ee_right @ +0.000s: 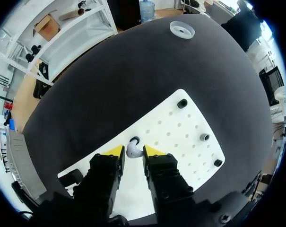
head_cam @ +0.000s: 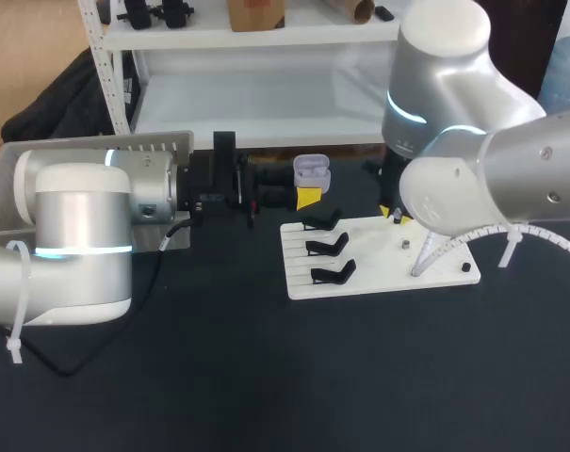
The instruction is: Pick up each earbud case from the left stands, insert the matching earbuds, close the lid, and place the case in the box.
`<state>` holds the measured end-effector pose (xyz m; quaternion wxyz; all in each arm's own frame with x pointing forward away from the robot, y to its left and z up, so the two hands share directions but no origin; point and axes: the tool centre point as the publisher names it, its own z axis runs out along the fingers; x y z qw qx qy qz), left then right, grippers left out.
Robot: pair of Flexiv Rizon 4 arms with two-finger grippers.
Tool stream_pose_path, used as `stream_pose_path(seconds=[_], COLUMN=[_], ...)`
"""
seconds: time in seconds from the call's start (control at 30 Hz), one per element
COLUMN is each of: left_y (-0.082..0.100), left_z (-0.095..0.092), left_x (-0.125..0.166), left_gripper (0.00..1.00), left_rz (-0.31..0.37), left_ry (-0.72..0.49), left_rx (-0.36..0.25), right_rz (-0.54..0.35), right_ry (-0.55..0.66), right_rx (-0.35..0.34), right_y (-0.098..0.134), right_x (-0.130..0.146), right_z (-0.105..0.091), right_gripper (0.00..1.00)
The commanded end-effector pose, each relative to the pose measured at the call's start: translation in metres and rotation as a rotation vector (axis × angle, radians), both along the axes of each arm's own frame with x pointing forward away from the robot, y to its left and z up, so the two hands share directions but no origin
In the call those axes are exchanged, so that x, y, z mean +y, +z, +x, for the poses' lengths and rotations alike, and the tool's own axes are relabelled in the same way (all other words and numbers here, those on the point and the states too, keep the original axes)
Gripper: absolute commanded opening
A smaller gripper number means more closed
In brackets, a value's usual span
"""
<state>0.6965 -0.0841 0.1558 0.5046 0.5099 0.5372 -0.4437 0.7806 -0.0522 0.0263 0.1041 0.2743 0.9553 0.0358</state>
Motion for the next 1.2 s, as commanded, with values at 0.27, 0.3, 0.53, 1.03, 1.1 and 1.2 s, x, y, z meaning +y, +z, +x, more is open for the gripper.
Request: stream_pose_path(seconds=[0.27,0.3,0.53,1.03,1.1,1.2], left_y=[0.0,0.0,0.0,0.0,0.0,0.0], left_z=[-0.001,-0.001,-0.001,-0.001,-0.001,-0.001], left_x=[0.0,0.0,0.0,0.0,0.0,0.0], left_gripper=[0.0,0.0,0.0,0.0,0.0,0.0], left_rz=[-0.002,-0.002,-0.002,-0.002,-0.002,-0.002], left_ry=[0.005,0.005,0.005,0.005,0.005,0.005], left_rx=[-0.002,-0.002,-0.002,-0.002,-0.002,-0.002], right_rz=[-0.002,-0.003,-0.006,-0.015,-0.011,-0.008], right_ry=[-0.005,-0.005,-0.004,0.159,0.219,0.345], right_rx=[0.01,0.011,0.008,-0.029,-0.03,-0.02], right_y=[-0.002,-0.001,0.002,0.069,0.083,0.106], right_x=[0.003,0.003,0.003,0.0,-0.003,-0.002], right_z=[-0.004,-0.004,-0.005,-0.024,-0.027,-0.036], right_gripper=[0.14,0.13,0.0,0.0,0.0,0.0])
